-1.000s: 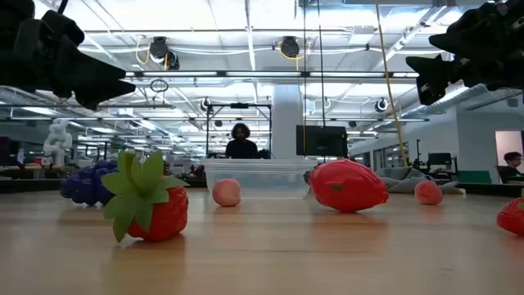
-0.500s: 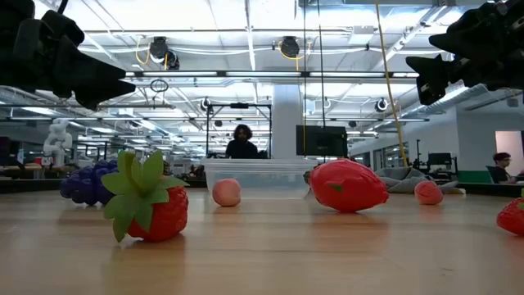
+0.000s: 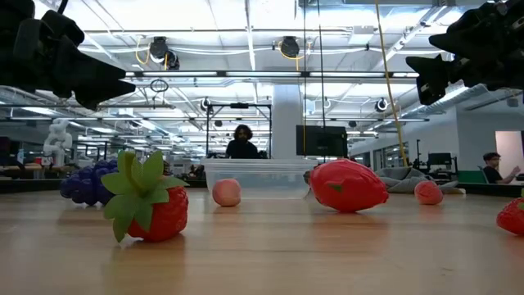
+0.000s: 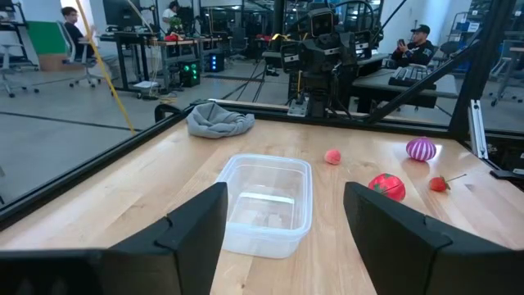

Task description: Pick and placing Produce into tupperware

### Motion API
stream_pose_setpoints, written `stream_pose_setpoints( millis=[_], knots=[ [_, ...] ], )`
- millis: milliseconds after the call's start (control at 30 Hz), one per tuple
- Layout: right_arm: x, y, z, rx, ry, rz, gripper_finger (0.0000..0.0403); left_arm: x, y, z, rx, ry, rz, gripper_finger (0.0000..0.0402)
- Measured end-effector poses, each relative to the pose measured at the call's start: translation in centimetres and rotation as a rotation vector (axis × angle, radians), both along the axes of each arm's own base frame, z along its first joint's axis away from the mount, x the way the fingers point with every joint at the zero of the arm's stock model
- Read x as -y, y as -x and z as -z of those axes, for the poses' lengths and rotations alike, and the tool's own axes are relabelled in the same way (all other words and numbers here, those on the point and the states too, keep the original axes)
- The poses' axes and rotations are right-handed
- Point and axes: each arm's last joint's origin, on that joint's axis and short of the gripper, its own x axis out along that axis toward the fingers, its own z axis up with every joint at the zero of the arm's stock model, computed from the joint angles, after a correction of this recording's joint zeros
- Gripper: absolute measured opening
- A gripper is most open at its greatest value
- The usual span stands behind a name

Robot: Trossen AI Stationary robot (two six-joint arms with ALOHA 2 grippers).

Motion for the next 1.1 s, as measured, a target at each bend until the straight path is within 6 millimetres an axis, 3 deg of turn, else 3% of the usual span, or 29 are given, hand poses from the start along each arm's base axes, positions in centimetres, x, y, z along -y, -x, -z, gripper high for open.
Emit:
stream_pose_setpoints(
  millis=[633, 833, 1100],
  knots=[
    [0.00, 0.00, 0.02, 0.000, 0.002, 0.000, 0.0192, 0.00, 0.00, 0.01, 0.000, 0.000, 0.000, 0.0250],
    [0.01, 0.00, 0.01, 0.045, 0.209, 0.021, 0.0192, 0.00, 0.00, 0.01, 0.000, 0.000, 0.000, 0.0251],
    [0.01, 0.00, 0.01, 0.050, 0.229, 0.023, 0.0192, 0.00, 0.00, 0.01, -0.001, 0.000, 0.000, 0.0251]
  ],
)
